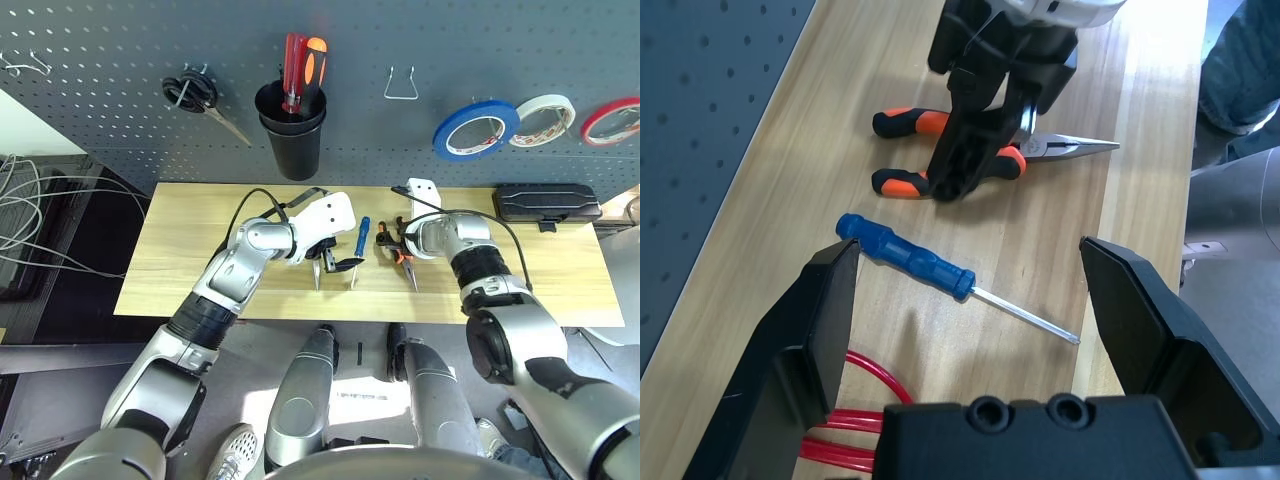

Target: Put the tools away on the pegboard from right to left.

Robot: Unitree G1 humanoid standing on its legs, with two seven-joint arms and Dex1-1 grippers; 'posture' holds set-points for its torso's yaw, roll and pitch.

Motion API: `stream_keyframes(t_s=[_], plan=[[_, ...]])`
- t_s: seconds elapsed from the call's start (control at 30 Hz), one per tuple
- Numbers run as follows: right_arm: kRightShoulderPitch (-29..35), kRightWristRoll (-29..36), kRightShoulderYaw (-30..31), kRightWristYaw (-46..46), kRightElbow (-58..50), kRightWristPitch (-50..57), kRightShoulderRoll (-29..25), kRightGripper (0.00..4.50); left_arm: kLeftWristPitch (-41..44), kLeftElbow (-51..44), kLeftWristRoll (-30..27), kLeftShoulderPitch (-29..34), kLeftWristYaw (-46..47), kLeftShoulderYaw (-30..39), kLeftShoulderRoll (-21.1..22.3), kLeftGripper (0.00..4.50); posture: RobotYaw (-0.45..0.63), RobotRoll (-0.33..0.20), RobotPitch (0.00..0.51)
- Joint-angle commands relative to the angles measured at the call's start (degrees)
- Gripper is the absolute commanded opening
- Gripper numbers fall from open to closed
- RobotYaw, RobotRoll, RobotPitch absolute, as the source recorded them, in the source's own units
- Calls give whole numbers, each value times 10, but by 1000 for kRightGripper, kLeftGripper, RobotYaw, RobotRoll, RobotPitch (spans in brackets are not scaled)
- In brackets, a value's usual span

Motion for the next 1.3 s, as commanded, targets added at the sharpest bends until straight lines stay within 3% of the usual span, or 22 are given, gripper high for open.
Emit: stream_keyframes(t_s=[0.03,0.13,0.3,0.33,0.43,0.47,0.57,0.8,0.93,1.1,1.2,1.3], plan=[[49,-1,-1,-6,21,47,8,2571,5,4,-2,11,-3,2,3,4500,208,0,353],[61,4,-5,-5,-9,61,6,2530,5,4,-2,12,-2,3,3,4500,208,0,353],[100,12,50,65,-139,99,-21,2340,-2,-1,-9,15,7,14,-2,4500,207,0,336],[110,17,61,81,-169,103,-27,2120,0,-4,-13,16,10,19,-3,4500,207,0,331],[158,-12,230,252,-321,-13,-129,1347,-9,-19,-24,27,22,40,-3,4500,206,0,330],[130,-24,258,286,-332,-52,-145,935,-12,-23,-26,33,22,44,1,4500,203,0,327],[72,-25,258,312,-352,-89,-154,21,-16,-33,-31,48,16,50,13,4500,195,0,322],[92,-21,208,288,-424,-71,-160,21,-23,-39,-44,56,14,63,27,4500,177,0,318],[87,-6,187,278,-435,-15,-148,21,-24,-37,-46,54,13,64,28,4500,177,0,315],[68,7,137,219,-388,134,-104,21,-25,-28,-46,51,9,63,31,4500,175,0,315],[61,-3,148,197,-355,145,-85,599,-23,-23,-46,51,5,63,33,4500,176,0,319],[45,-13,147,163,-305,143,-53,1618,-24,-17,-45,51,0,61,35,4500,175,0,321]])
